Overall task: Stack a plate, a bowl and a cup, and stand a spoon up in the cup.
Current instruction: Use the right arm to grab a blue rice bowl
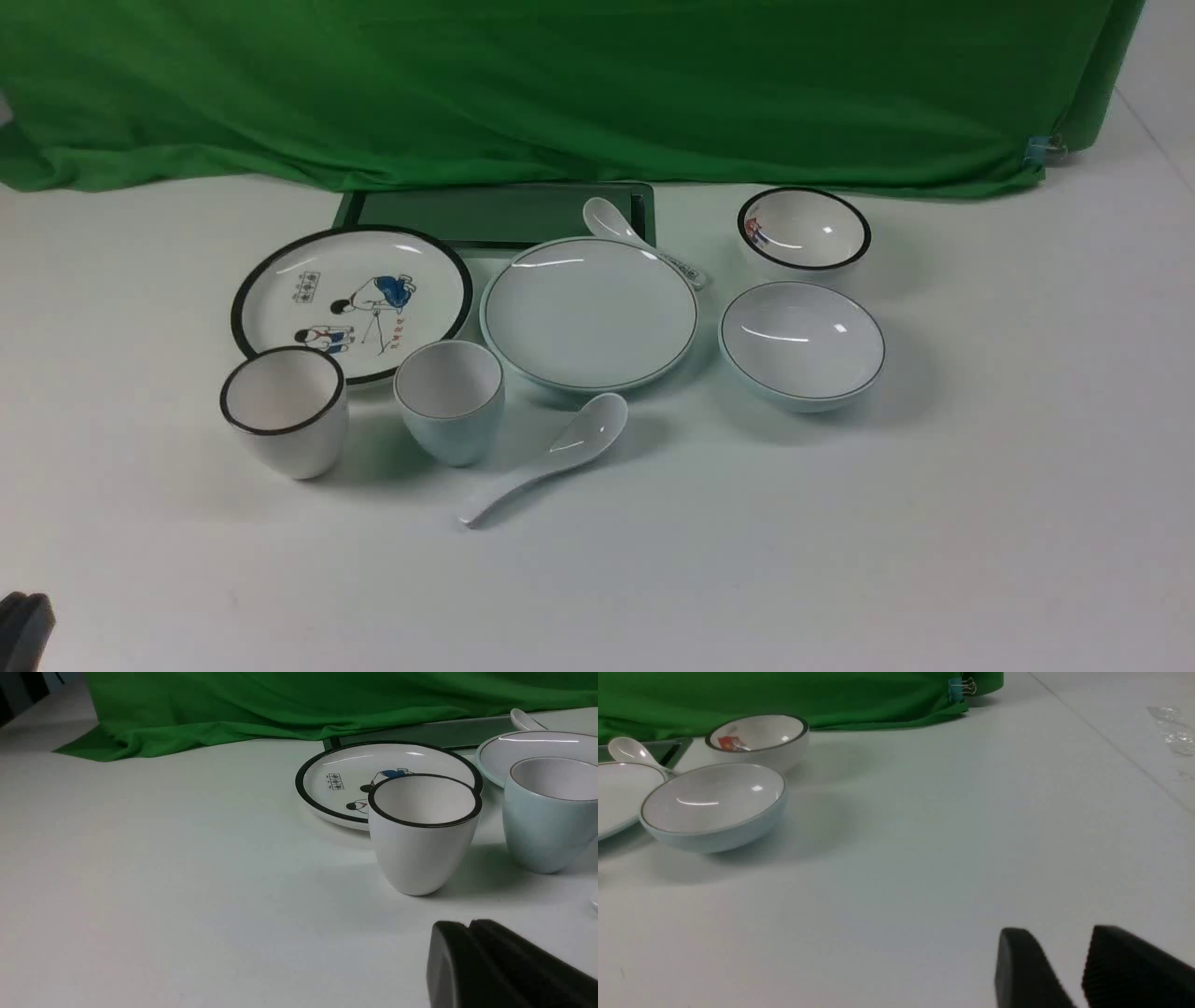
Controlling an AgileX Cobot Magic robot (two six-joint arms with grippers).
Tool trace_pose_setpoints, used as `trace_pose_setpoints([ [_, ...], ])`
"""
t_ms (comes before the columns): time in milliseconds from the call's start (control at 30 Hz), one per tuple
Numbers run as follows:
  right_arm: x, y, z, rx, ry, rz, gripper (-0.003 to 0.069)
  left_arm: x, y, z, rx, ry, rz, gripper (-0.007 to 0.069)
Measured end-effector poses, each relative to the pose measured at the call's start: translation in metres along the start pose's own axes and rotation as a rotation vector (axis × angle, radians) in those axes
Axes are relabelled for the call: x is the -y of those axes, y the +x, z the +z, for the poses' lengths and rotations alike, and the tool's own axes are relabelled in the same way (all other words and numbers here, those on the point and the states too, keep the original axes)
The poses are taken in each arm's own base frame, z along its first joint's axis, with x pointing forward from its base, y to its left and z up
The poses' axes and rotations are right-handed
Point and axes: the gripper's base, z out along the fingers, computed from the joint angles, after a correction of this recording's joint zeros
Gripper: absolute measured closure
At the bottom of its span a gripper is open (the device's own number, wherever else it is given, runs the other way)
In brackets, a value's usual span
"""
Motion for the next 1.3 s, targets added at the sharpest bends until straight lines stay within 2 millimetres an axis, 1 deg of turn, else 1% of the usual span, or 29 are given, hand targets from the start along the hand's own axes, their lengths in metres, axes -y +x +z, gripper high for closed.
trace_pose_setpoints([
  [833, 0.0, 0.0, 0.0, 0.0, 0.0, 0.0, 0.0417, 0.0, 0.0, 0.0, 0.003, -0.004, 0.014, 0.0653],
  [1067, 0.0, -0.002, 0.0, 0.019, -0.001, 0.0, 0.0417, -0.001, -0.007, 0.0, 0.074, -0.012, 0.014, 0.0653],
  [1167, -0.001, -0.013, -0.001, 0.143, -0.008, 0.0, 0.0417, -0.002, -0.018, -0.002, 0.194, -0.027, 0.014, 0.0653],
  [1267, -0.002, -0.032, -0.006, 0.36, -0.02, 0.0, 0.0417, -0.004, -0.033, -0.006, 0.368, -0.048, 0.014, 0.0653],
  [1300, -0.002, -0.036, -0.007, 0.408, -0.023, 0.001, 0.0417, -0.004, -0.035, -0.007, 0.392, -0.051, 0.014, 0.0653],
])
